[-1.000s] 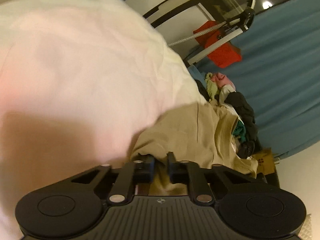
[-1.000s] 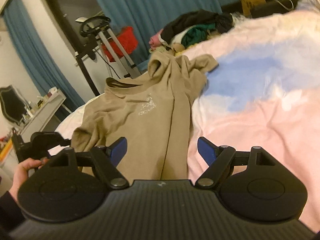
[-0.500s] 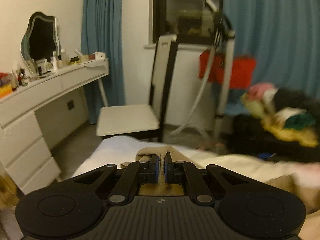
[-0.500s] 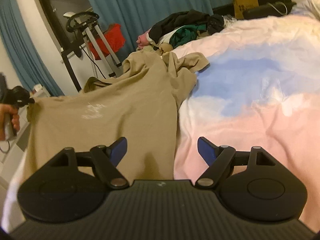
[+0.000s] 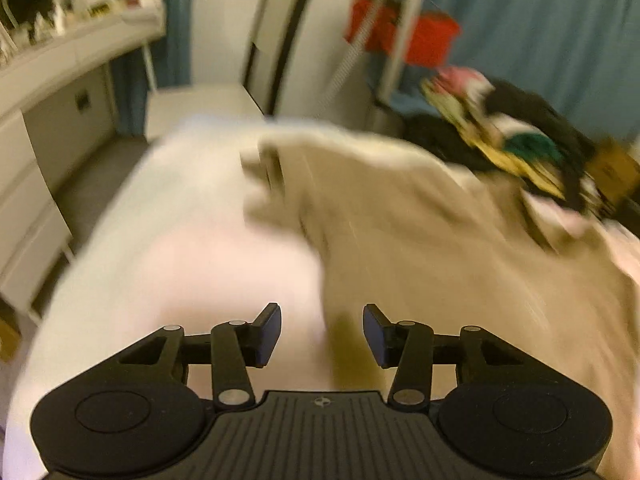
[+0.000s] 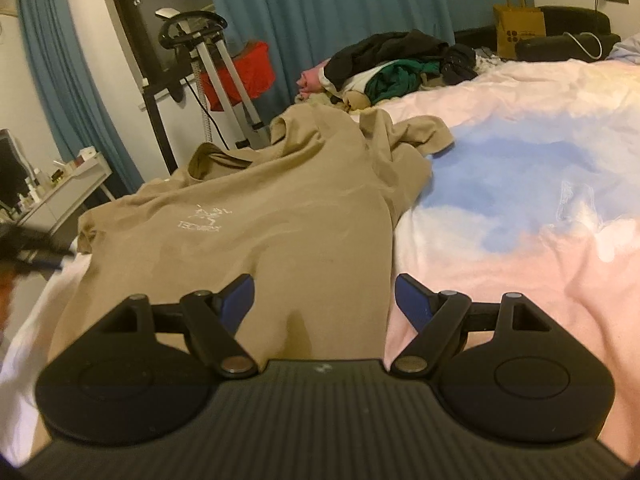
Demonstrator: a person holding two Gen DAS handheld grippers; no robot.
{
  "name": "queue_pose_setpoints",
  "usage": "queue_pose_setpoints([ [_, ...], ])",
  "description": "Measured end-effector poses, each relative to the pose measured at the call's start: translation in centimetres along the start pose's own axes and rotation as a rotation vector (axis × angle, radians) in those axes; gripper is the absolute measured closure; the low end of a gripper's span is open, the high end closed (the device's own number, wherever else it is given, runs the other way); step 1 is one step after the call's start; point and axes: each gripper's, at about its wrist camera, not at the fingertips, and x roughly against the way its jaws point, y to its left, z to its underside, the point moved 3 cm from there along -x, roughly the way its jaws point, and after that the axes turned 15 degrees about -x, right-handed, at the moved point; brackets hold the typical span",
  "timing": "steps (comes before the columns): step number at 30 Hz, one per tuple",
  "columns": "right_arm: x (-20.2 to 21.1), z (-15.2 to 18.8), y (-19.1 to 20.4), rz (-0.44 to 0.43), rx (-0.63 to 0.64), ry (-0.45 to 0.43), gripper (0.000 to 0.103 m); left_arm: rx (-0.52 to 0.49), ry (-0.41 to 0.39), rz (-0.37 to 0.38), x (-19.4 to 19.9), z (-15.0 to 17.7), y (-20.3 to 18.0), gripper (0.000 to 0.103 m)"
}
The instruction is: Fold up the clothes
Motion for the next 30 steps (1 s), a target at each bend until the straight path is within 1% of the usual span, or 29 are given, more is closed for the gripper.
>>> queue_pose_setpoints([
  [5, 2.4, 0.0, 0.2, -0.016, 0.003, -0.026, 0.024, -0.015, 0.103, 0.158, 6.5, 7.9, -2.6, 0.057],
  [7, 3.9, 0.1, 0.4, -0.019, 0.010, -0.040, 0.024, -0.022, 0.144, 0.221, 9.2, 11.0, -3.6, 0.062],
  [8, 4.7, 0.3, 0.5, -0.019, 0.020, -0.048, 0.024, -0.025, 0.165, 0.253, 10.5, 12.6, -4.1, 0.062],
  [10, 6.4, 0.5, 0.7, -0.019, 0.040, -0.065, 0.024, -0.031, 0.180, 0.306, 11.9, 14.3, -5.1, 0.062],
  [12, 8.1, 0.9, 0.9, -0.020, 0.059, -0.079, 0.024, -0.044, 0.183, 0.328, 12.5, 15.3, -6.0, 0.058],
  [14, 10.0, 1.5, 1.1, -0.022, 0.077, -0.093, 0.024, -0.045, 0.194, 0.340, 12.6, 16.3, -6.7, 0.046],
  [15, 10.8, 1.7, 1.1, -0.025, 0.081, -0.098, 0.024, -0.036, 0.206, 0.343, 12.3, 16.7, -6.9, 0.045],
  [17, 12.1, 2.1, 1.1, -0.034, 0.079, -0.105, 0.024, -0.015, 0.228, 0.339, 11.8, 17.5, -7.2, 0.045],
  [19, 12.9, 2.3, 1.1, -0.037, 0.076, -0.108, 0.024, 0.011, 0.249, 0.323, 11.2, 18.3, -7.5, 0.049],
  [21, 13.1, 2.4, 1.1, -0.029, 0.081, -0.114, 0.024, 0.005, 0.258, 0.323, 10.9, 18.2, -7.9, 0.061],
  [22, 13.1, 2.5, 1.0, -0.021, 0.086, -0.118, 0.024, -0.008, 0.250, 0.316, 10.9, 18.0, -8.1, 0.076],
  [23, 13.1, 2.5, 1.0, -0.014, 0.087, -0.120, 0.024, -0.020, 0.239, 0.302, 11.2, 17.9, -8.2, 0.094],
  [24, 13.0, 2.5, 0.8, -0.010, 0.080, -0.118, 0.024, -0.020, 0.229, 0.288, 11.6, 17.9, -8.0, 0.099],
  [26, 12.7, 2.4, 0.4, -0.007, 0.056, -0.108, 0.024, -0.013, 0.217, 0.291, 12.5, 17.4, -7.5, 0.102],
  [30, 12.4, 2.2, -0.4, -0.022, 0.011, -0.087, 0.024, -0.027, 0.172, 0.323, 15.5, 16.0, -5.2, 0.102],
])
